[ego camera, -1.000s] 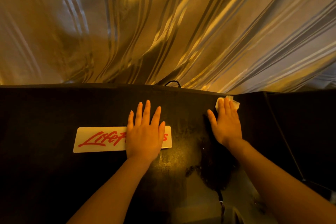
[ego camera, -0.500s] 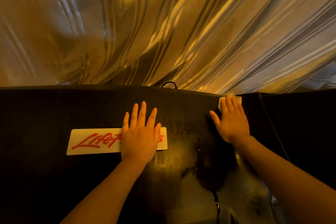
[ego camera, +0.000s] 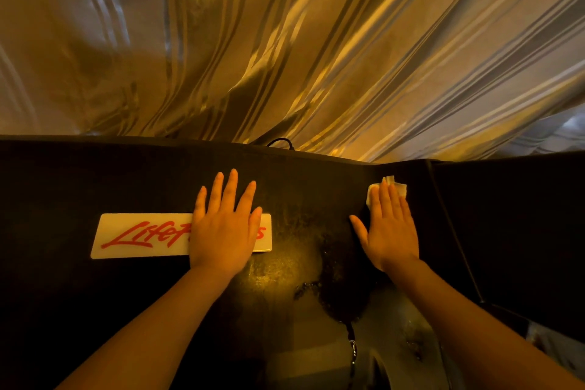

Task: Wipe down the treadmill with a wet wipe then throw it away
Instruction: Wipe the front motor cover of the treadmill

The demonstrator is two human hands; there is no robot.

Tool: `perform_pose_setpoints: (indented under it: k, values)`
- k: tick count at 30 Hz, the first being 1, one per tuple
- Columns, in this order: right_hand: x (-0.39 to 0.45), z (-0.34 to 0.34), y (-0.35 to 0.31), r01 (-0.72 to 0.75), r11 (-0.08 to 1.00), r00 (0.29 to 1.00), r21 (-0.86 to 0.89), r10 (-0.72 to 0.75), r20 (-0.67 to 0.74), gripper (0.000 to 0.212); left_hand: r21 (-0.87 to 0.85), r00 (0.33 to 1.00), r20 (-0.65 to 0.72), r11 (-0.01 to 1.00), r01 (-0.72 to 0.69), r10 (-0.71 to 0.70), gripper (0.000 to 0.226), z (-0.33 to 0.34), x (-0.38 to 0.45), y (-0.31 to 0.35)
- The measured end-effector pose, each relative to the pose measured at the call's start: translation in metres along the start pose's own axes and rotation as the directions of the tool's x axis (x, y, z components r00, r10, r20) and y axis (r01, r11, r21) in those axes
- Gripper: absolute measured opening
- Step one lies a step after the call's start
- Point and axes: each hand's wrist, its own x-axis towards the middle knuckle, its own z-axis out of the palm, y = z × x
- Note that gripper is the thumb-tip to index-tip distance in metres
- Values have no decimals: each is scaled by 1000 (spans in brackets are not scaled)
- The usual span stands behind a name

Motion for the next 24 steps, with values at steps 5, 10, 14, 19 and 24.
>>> perform_pose_setpoints:
  k: [5,10,14,19,24]
  values:
    - [18,-7,11,63,995,998,-78,-64,-8,108,12,1000,-8,1000,-1,1,68,3,1,0]
    - [15,-11,12,69,994,998,-90,-69,1,109,2,1000,-1,1000,-5,5,70,3,1,-1]
    - [-2,-9,11,61,995,998,-79,-59,22,106,-11,1000,-8,1000,-9,9,70,1,1,0]
    - [-3,-12,17,99,988,995,-118,-95,42,106,-4,1000,4,1000,-11,11,72,0,-1,0]
    - [16,-22,21,130,969,991,-210,-123,45,114,-5,1000,7,1000,-17,17,68,1,-1,-2]
